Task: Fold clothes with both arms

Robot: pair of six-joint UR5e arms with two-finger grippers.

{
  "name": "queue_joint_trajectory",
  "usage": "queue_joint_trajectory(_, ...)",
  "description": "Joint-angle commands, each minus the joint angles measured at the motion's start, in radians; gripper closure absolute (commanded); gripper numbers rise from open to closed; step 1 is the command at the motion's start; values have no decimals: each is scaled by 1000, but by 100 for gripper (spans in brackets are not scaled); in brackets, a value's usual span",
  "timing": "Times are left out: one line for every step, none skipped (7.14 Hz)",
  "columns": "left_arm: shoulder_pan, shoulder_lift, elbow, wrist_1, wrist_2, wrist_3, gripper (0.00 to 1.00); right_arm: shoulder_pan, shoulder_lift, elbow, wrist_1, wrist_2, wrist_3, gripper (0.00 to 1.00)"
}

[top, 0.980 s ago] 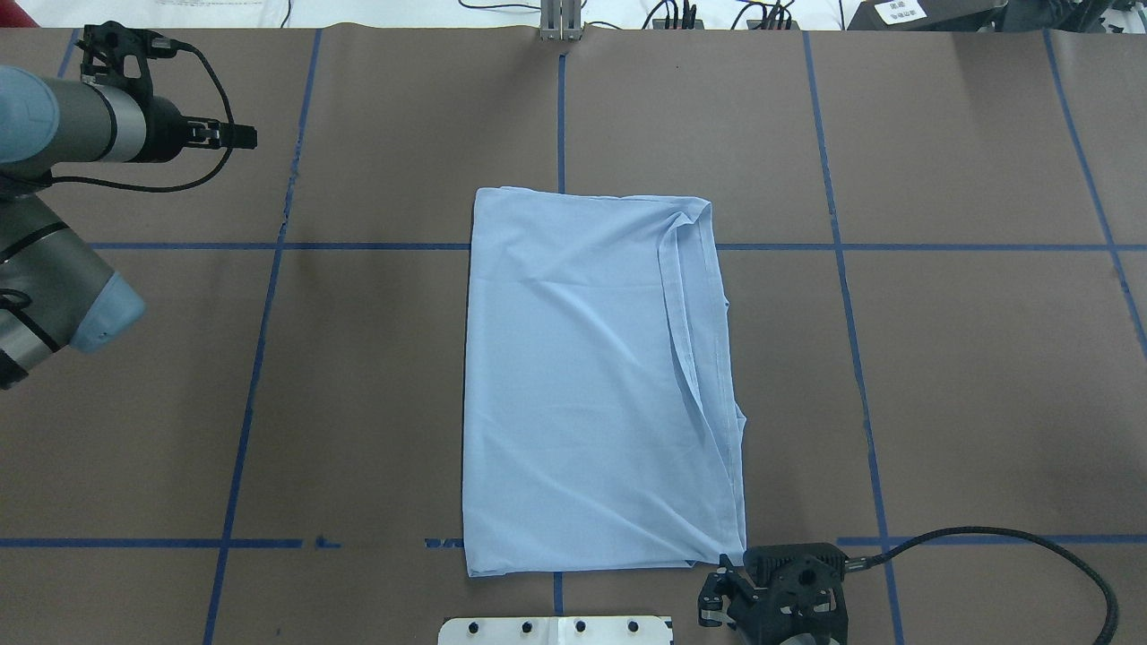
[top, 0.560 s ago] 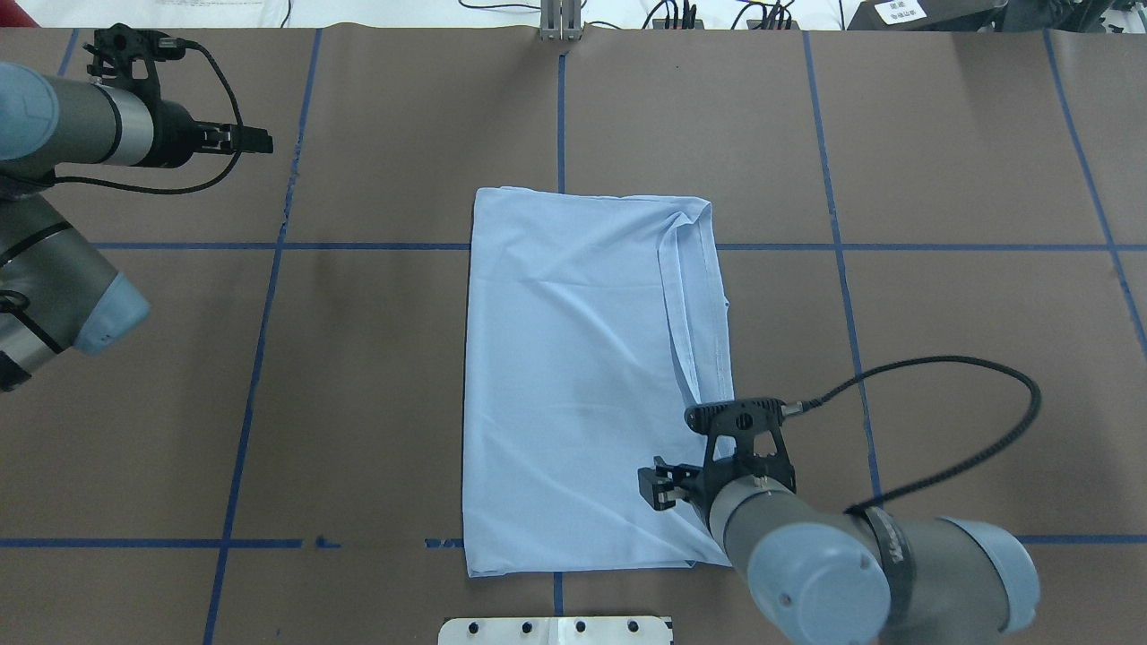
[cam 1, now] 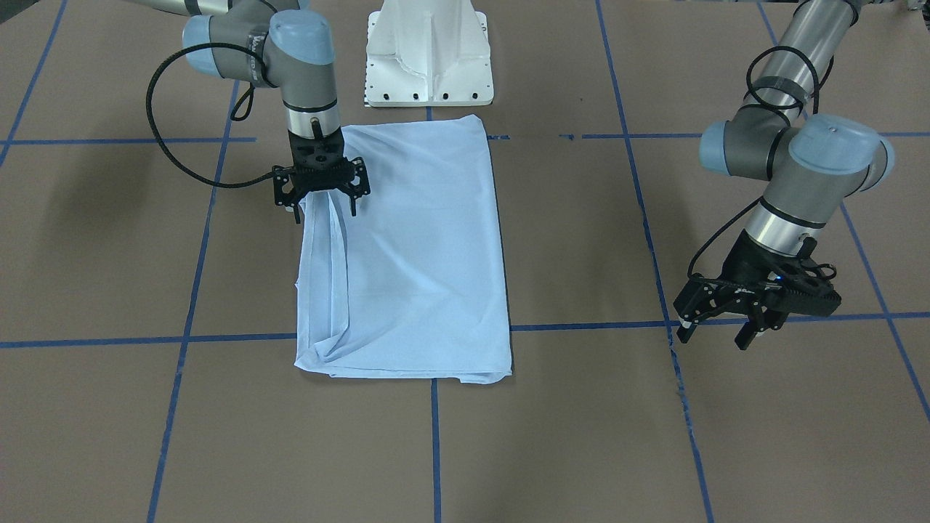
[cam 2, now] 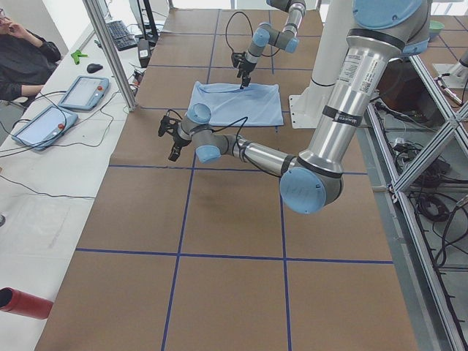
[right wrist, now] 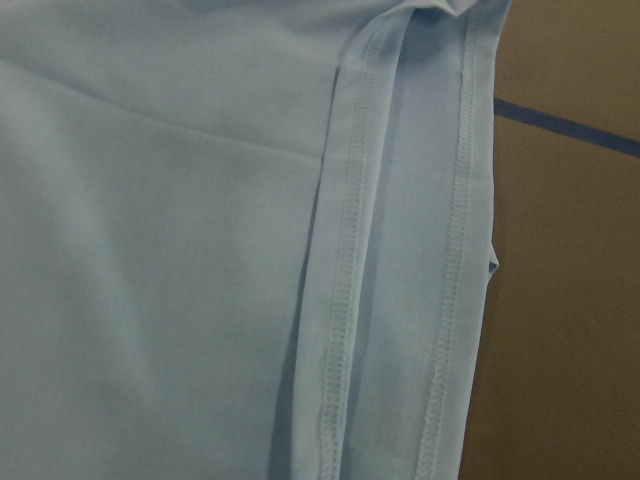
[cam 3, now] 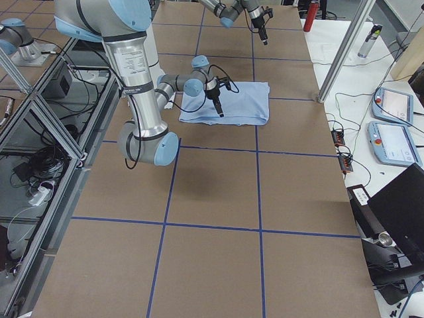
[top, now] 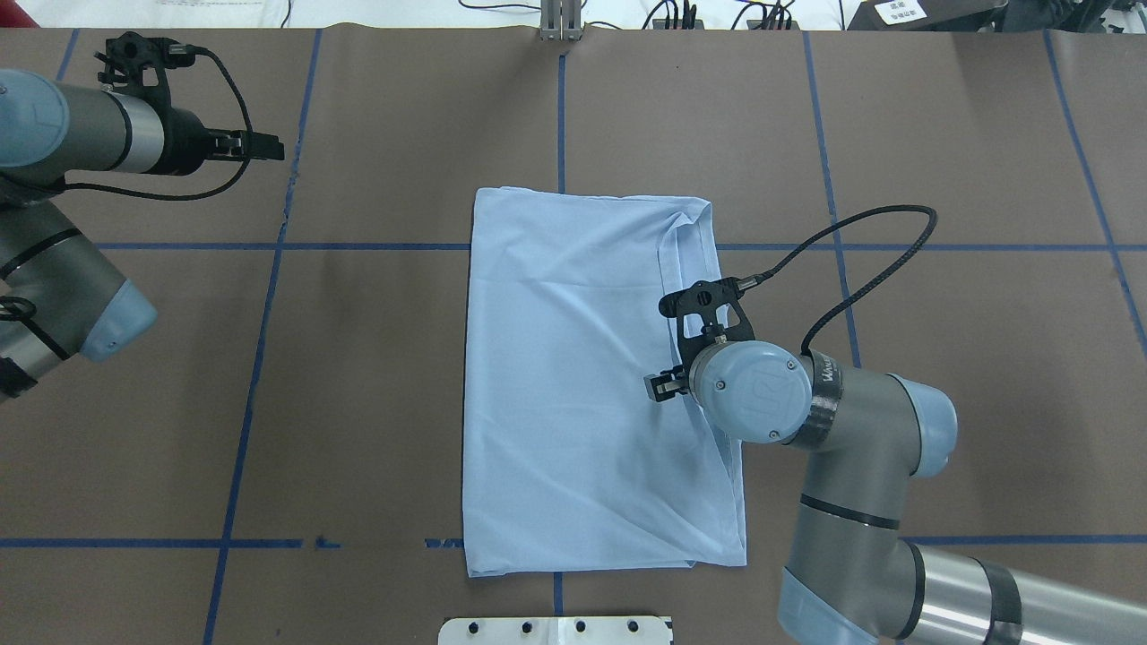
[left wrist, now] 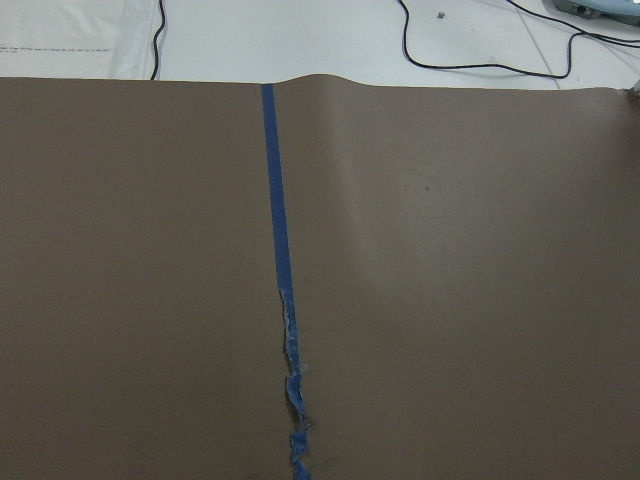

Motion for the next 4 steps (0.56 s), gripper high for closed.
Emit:
queue_joint_trajectory(1,0,1,-1,-1,-1,0,11,12,-35,-13,38,-22,0)
queue_joint_trajectory(1,0,3,-1,-1,-1,0,11,20,-31,-54,44,-22,0)
queue_joint_trajectory(1,0,3,-1,1,-1,0,11,21,-31,-78,42,-46,0)
queue_joint_trajectory(2,0,4,-1,1,1,0,17,20,-31,-79,42,-74,0)
